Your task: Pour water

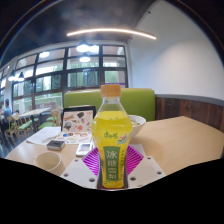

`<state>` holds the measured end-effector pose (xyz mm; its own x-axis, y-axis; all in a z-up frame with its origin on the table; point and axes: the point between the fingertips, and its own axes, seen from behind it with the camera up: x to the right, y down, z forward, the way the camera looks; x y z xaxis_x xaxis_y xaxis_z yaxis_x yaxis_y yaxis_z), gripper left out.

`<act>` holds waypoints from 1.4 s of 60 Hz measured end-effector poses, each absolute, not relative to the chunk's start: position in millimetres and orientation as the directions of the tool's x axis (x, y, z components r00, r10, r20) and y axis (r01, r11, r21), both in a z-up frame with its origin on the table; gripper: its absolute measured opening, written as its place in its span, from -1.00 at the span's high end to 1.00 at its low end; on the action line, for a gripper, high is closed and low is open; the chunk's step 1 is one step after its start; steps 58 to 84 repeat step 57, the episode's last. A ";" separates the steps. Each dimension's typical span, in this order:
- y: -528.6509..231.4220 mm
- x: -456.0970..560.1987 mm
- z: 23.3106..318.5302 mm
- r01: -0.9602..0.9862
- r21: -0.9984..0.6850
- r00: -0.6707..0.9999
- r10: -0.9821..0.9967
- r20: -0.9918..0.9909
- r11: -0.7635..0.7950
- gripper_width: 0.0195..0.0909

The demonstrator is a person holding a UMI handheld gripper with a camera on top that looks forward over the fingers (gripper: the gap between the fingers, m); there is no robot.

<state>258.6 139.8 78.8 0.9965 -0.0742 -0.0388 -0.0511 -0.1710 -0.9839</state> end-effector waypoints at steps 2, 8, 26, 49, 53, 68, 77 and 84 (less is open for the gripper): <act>136.2 255.8 76.8 -0.068 -0.983 0.996 -0.067 -0.057 -0.173 0.74; 138.4 254.1 75.8 -0.063 -0.984 0.997 -0.053 -0.054 -0.168 0.74; 101.0 261.0 71.4 -0.045 -0.965 0.990 -0.143 -0.008 -0.257 -0.70; -91.6 184.6 119.6 -0.084 -0.969 0.994 -0.092 -0.064 -0.234 -0.76; -115.5 171.5 120.8 -0.100 -0.968 0.994 -0.072 -0.085 -0.232 -0.76; -138.0 160.9 117.5 -0.105 -0.966 0.994 -0.053 -0.095 -0.236 -0.76; -138.0 160.9 117.5 -0.105 -0.966 0.994 -0.053 -0.095 -0.236 -0.76; -138.0 160.9 117.5 -0.105 -0.966 0.994 -0.053 -0.095 -0.236 -0.76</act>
